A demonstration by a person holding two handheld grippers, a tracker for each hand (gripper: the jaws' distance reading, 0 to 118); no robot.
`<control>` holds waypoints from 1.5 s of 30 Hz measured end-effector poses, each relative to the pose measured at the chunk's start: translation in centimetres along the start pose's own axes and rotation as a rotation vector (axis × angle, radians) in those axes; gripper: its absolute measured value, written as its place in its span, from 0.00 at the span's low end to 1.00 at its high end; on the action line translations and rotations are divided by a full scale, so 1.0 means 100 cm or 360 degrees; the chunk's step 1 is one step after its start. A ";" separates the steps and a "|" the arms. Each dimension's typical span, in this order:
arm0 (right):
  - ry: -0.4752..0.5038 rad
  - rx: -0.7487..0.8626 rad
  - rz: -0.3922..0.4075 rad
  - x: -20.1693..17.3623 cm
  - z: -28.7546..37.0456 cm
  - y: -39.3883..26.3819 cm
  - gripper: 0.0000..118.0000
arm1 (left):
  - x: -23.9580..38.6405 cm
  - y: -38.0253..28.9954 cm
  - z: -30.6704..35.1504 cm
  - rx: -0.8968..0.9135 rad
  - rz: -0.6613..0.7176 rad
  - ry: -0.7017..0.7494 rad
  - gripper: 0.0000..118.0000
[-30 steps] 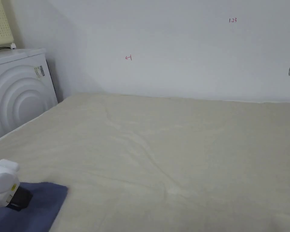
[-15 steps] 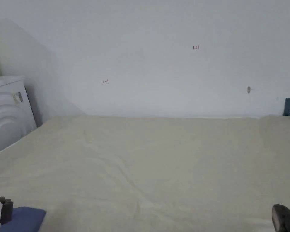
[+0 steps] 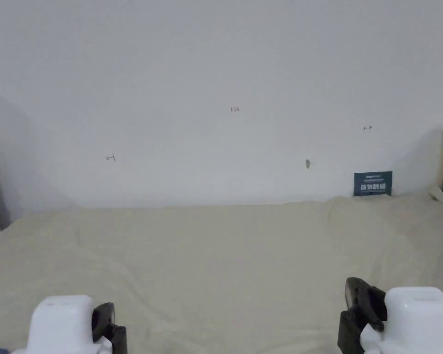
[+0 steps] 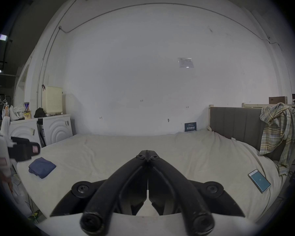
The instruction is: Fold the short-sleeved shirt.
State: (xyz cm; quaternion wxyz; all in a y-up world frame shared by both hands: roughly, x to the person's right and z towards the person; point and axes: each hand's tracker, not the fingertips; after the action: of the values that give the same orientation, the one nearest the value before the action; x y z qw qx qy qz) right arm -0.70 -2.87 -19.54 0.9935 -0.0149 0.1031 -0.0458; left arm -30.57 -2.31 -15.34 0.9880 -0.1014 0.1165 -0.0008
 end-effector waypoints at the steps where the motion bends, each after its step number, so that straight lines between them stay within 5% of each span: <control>1: 0.0006 0.0020 -0.0008 0.004 0.003 0.002 0.00 | 0.015 -0.001 0.004 -0.0012 -0.0012 0.0029 0.00; 4: 0.0027 0.0032 0.0009 0.009 0.009 0.008 0.00 | 0.054 -0.004 0.019 0.0107 -0.0111 0.0124 0.00; 7: 0.0001 0.0077 0.0065 0.013 0.015 0.010 0.05 | 0.069 0.001 0.036 0.0215 0.0024 0.0071 0.00; 9: -0.0006 0.0079 0.0078 0.018 0.017 0.010 0.27 | 0.078 0.007 0.039 0.0210 -0.0003 0.0055 0.00; 10: 0.0000 0.0078 0.0065 0.019 0.017 0.011 0.56 | 0.081 0.008 0.041 0.0238 -0.0016 0.0078 0.00; 11: 0.0010 0.0067 0.0043 0.020 0.017 0.011 0.76 | 0.082 0.009 0.044 0.0269 -0.0039 0.0100 0.07; 12: 0.0014 0.0046 0.0014 0.022 0.017 0.011 0.82 | 0.083 0.011 0.044 0.0285 -0.0059 0.0120 0.24; 13: -0.0009 0.0046 0.0006 0.022 0.018 0.011 0.82 | 0.083 0.013 0.046 0.0288 -0.0051 0.0105 0.60; 14: -0.0041 0.0045 0.0016 0.022 0.018 0.011 0.82 | 0.082 0.015 0.047 0.0277 -0.0042 0.0101 0.80; 16: -0.0063 0.0026 0.0063 0.022 0.017 0.010 0.82 | 0.080 0.017 0.045 0.0250 -0.0025 0.0096 0.97; 33: -0.0223 -0.0173 0.0045 0.022 0.020 0.016 0.82 | 0.066 0.019 0.047 0.0170 0.0005 0.0125 1.00; 41: -0.0016 -0.0255 0.0043 0.033 0.012 0.015 0.82 | 0.067 0.022 0.046 0.0159 0.0021 0.0098 1.00; 45: -0.0100 -0.0191 0.0053 0.031 0.012 0.015 0.82 | 0.071 0.024 0.046 0.0157 0.0006 0.0093 1.00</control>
State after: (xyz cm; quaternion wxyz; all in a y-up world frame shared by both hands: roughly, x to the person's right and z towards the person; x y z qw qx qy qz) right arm 2.68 -1.59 -19.03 0.9942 -0.0742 0.0747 -0.0224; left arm -22.70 0.82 -13.10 0.9880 -0.0523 0.1454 -0.0076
